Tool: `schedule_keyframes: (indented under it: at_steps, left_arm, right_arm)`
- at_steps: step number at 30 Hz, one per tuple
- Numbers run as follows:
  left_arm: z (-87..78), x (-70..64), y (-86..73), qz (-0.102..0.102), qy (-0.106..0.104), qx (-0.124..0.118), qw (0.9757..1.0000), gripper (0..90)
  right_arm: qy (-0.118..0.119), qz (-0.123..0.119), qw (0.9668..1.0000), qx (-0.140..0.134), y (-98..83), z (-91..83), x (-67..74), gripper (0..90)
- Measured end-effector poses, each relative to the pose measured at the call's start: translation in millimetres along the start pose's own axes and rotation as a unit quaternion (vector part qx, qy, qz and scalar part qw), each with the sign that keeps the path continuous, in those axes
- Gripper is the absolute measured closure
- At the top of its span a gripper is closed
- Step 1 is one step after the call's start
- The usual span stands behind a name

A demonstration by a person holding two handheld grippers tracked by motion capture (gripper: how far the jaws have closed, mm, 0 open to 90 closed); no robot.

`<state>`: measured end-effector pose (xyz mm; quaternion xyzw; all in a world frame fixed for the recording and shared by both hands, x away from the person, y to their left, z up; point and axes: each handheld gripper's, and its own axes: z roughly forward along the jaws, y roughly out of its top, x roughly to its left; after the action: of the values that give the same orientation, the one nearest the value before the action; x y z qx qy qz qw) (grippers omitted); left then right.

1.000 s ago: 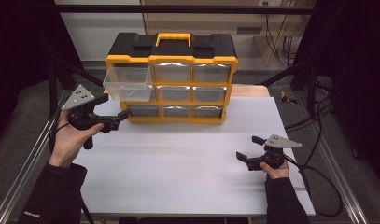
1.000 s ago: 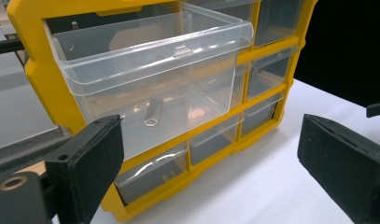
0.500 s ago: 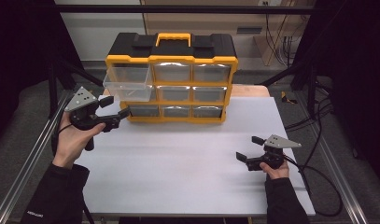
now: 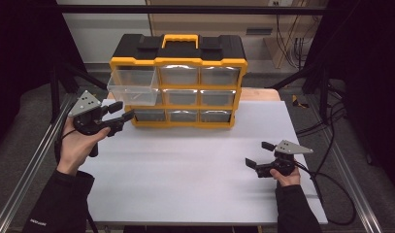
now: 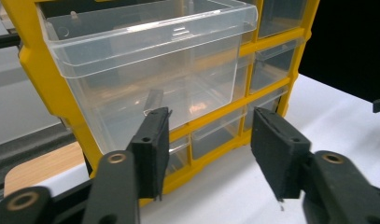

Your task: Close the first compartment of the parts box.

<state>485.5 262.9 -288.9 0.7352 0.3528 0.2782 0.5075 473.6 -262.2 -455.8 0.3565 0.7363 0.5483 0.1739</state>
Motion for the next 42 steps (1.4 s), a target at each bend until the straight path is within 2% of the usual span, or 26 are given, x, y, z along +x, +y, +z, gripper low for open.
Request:
schedule_keyframes:
  at_steps: [5, 18, 33, 42]
  left_arm:
    - [1.0, 0.1, -0.4, 0.001, 0.009, -0.001, 1.0, 57.7]
    - [3.4, 1.3, -0.4, 0.001, 0.009, 0.001, 1.0, 78.3]
    - [7.4, 2.7, 2.1, 0.012, 0.013, 0.0, 0.9998, 89.1]
    - [12.6, 4.5, 4.4, 0.016, 0.017, 0.001, 0.9997, 89.7]
  right_arm:
    - [0.001, 0.001, 1.0, -0.001, 0.3, -0.5, 0.0, 0.7]
    - [0.001, 0.0, 1.0, -0.001, 0.2, -0.1, -0.2, 0.7]
    - [0.001, 0.0, 1.0, 0.001, 0.1, 0.1, -0.3, 0.7]
    - [0.001, 0.001, 1.0, 0.0, 0.2, -0.2, -0.3, 0.7]
